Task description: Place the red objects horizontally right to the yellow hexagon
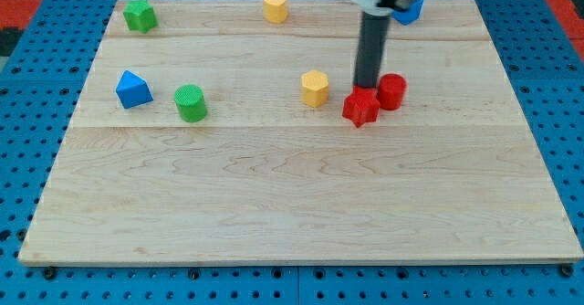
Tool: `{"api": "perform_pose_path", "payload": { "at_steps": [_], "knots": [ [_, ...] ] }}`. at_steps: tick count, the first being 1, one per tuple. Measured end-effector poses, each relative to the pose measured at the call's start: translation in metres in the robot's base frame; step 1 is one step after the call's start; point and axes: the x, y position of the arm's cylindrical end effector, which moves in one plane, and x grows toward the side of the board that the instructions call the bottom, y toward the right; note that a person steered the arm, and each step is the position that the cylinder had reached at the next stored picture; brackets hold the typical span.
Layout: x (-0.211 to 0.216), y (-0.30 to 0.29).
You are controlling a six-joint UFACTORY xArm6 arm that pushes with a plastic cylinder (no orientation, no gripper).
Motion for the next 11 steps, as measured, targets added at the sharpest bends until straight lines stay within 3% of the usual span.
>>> {"api": "perform_pose_path", "payload": {
  "at_steps": [2, 3, 4, 5, 6, 8, 9, 10, 11],
  "knots": [
    [0.032, -0.042],
    [0.026, -0.079],
    [0.066, -0.080],
    [0.079, -0.055],
    [0.066, 0.071],
    [0.071, 0.101],
    [0.035, 0.067],
    [0.019, 0.069],
    [-0.013, 0.118]
  ]
}}
